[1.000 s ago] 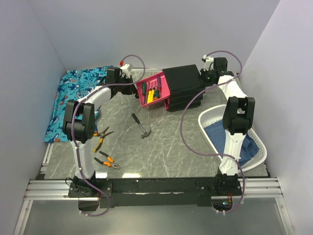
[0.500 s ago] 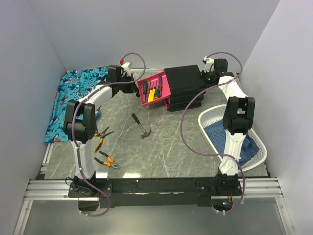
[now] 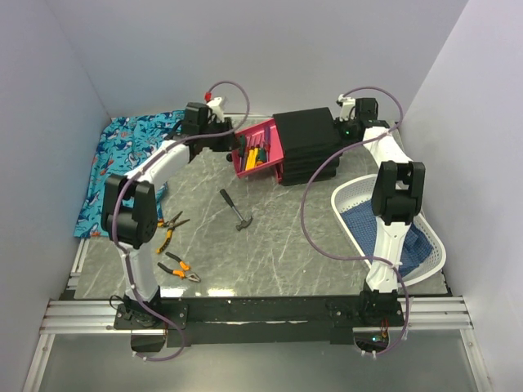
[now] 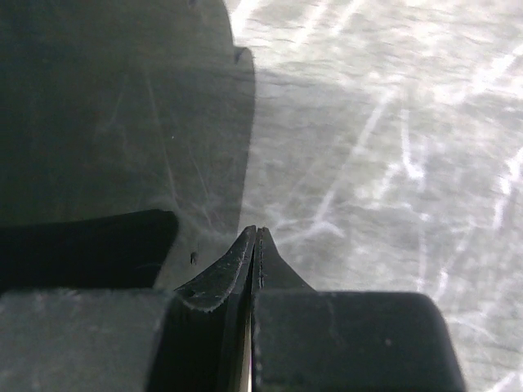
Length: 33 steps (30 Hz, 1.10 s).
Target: Sort the tools into containers
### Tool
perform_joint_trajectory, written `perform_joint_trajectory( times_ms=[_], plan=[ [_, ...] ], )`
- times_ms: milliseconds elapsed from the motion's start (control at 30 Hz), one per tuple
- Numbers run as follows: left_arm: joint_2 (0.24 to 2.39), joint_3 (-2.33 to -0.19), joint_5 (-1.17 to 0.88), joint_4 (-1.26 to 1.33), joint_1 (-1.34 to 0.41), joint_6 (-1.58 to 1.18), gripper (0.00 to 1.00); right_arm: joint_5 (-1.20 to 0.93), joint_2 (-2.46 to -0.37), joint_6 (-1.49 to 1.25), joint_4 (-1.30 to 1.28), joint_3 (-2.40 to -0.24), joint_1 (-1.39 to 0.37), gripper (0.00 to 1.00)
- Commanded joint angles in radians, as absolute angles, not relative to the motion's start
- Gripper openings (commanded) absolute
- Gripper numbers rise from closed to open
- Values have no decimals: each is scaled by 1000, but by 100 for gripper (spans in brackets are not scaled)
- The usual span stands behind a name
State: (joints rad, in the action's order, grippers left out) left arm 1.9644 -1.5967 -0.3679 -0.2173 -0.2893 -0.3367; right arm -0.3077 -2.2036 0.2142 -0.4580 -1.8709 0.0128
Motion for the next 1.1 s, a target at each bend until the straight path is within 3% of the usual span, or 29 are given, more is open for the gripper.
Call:
perform_joint_trajectory(
  times_ms=[0,67,300,467,567,600,733,800,1067],
  plan=[
    [1847,-1542,-411,-132,-353,-337,54,-359,-2183,247,-476,-1853,-80,0],
    [1848,-1523,-364,-132,-322,-356,61,-353,-2180,256,-477,-1844,-80,0],
    [1824,-1459,-256,-118,-190,-463,71,-324,-2163,282,-479,-1812,-81,0],
    [1861,-1414,-297,-100,-69,-557,72,-295,-2164,291,-479,-1809,-81,0],
    [1916,-1420,-380,-80,-48,-543,53,-284,-2167,301,-482,-1812,-80,0],
    [1933,-1431,-403,-69,-46,-543,36,-281,-2169,305,-485,-1813,-81,0],
    [2043,-1463,-576,24,-46,-587,9,-265,-2172,319,-488,-1809,-80,0],
    [2101,-1477,-661,90,-51,-609,1,-255,-2168,333,-488,-1793,-80,0],
    [2218,-1494,-923,310,-61,-715,1,-238,-2148,350,-486,-1766,-80,0]
  ],
)
